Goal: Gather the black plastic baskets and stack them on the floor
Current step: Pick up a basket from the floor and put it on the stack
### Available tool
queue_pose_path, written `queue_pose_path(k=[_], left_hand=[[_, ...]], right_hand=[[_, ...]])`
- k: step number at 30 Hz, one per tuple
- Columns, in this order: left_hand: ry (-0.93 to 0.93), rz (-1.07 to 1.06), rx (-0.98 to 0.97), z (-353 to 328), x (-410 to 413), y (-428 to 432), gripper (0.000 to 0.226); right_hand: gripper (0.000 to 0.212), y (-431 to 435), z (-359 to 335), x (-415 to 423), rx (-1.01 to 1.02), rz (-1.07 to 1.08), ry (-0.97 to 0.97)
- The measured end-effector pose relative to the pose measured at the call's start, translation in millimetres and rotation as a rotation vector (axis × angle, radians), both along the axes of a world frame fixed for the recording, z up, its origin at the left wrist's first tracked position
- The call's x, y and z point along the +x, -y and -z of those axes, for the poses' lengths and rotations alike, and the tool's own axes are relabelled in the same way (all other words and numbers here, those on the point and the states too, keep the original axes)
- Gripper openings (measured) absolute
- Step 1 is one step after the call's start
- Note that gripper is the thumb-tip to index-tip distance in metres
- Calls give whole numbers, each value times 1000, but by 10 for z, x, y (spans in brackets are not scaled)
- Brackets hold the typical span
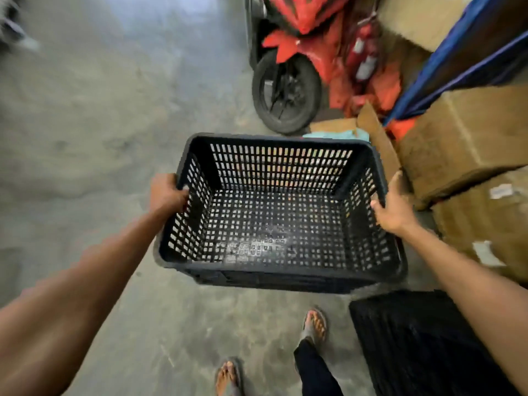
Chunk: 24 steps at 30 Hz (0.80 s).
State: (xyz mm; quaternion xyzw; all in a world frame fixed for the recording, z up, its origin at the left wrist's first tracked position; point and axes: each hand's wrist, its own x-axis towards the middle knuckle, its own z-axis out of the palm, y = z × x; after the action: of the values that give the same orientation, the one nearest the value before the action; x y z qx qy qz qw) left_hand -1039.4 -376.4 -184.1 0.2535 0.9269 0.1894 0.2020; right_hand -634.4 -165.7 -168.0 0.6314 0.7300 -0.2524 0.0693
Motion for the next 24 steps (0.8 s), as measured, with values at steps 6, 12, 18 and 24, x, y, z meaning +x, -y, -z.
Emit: queue_pose_path(k=[6,12,18,24], left_hand=[[-278,261,349,-2460,-213,-351,55],[-348,377,566,-4497,-17,-365,34],[-333,471,829,-6069,374,-445,33],[-350,592,1023,-7276,1026,-614,30]], right_hand=[[78,351,-2203,83,247,61,-229],[79,621,-4299,448,589,123,-166],[77,1067,-6084,1012,891,218,-100],[68,1776,-7226,1713,1095,376,-76]])
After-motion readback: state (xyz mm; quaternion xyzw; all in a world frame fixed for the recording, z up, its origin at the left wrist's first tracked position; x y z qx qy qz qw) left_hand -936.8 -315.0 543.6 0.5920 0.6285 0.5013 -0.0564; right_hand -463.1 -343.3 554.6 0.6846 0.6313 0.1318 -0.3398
